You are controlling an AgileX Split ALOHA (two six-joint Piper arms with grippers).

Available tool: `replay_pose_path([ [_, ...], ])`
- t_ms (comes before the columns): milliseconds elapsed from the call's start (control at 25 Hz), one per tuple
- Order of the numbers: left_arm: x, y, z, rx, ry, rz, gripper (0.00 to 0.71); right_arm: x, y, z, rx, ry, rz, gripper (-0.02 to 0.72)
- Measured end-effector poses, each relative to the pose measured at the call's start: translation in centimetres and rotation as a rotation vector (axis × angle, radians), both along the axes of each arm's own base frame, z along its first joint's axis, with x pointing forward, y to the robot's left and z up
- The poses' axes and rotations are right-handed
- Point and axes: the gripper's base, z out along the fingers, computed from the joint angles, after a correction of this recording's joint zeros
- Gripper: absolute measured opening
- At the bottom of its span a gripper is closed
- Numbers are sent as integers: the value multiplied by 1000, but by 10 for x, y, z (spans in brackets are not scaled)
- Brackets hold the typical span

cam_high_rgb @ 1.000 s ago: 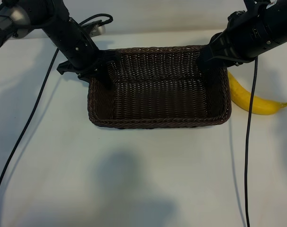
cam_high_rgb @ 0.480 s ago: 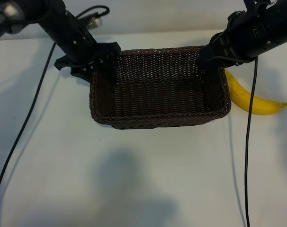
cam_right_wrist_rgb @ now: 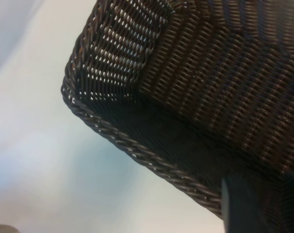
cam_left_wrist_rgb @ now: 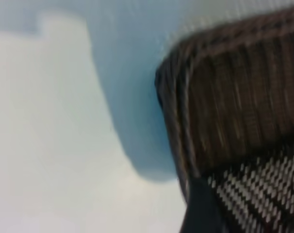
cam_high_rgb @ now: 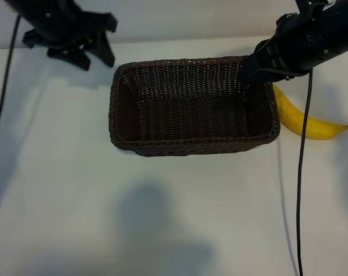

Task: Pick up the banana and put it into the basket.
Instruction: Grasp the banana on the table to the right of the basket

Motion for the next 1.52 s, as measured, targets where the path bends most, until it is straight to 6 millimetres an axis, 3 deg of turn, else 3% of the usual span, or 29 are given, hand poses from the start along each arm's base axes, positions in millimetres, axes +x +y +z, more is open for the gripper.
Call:
replay_pose_path([
  [120, -31, 11, -11, 17, 56, -60, 519, 0, 0, 0, 1, -1, -1, 248],
  [200, -50, 15, -7, -9, 60, -84, 515, 0, 0, 0, 1, -1, -1, 248],
  [400, -91, 20, 34, -146, -60, -106, 515, 0, 0, 0, 1, 0, 0, 249],
  [520, -104, 25, 52, -158, -121, -94, 515, 0, 0, 0, 0, 3, 1, 278],
  [840, -104, 33, 53, -163, -124, -57, 515, -8, -1, -3, -18, 91, 33, 480],
  [1080, -104, 33, 53, -163, -126, -55, 515, 1, -16, -15, -196, 86, -85, 487],
  [1320, -103, 33, 53, -162, -135, -51, 515, 21, -28, -47, -353, 94, -131, 487],
  [1520, -102, 33, 53, -161, -148, -45, 515, 36, -52, -68, -400, 123, -159, 487],
])
